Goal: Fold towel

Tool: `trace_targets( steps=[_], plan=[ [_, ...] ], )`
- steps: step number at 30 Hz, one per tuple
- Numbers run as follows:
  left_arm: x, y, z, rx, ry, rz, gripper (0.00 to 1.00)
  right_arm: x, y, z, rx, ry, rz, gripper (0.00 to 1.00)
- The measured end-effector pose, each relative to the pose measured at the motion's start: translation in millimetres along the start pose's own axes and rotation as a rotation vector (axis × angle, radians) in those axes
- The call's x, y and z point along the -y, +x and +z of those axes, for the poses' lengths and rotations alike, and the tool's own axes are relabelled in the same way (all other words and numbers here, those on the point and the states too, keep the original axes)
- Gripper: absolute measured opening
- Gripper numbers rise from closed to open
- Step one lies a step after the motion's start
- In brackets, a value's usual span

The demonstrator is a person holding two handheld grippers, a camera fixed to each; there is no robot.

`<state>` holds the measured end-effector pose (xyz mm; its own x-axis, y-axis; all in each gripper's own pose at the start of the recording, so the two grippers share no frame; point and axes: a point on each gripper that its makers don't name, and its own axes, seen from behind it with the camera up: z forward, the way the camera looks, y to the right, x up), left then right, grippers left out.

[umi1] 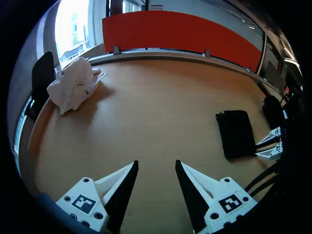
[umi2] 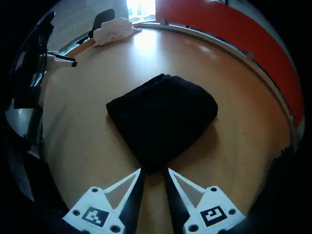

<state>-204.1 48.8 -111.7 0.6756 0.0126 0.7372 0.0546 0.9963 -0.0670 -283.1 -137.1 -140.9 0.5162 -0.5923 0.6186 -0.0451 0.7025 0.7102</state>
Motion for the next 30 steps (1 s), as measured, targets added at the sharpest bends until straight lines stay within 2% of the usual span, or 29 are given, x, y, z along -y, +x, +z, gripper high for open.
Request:
trace_targets(
  steps=[5,9,12,21,30],
  plan=[
    [-0.6,0.6,-0.2,-0.002,0.0,0.0,0.69,0.7,0.3,1.1,0.0,0.005,0.002,0.25],
    [-0.7,0.2,-0.1,-0.001,0.0,-0.003,0.69,2.2,0.5,2.3,-0.002,0.007,-0.005,0.11],
    [-0.6,0.0,0.2,0.0,0.0,-0.002,0.69,2.7,0.8,2.6,-0.005,0.006,-0.006,0.06],
    [-1.5,0.5,1.3,0.0,-0.003,0.0,0.69,1.5,3.1,-2.4,-0.012,0.008,0.0,0.05],
    [-1.2,-0.7,1.7,0.003,-0.004,0.002,0.69,-3.7,25.9,-14.5,-0.056,-0.002,-0.026,0.05]
  ],
)
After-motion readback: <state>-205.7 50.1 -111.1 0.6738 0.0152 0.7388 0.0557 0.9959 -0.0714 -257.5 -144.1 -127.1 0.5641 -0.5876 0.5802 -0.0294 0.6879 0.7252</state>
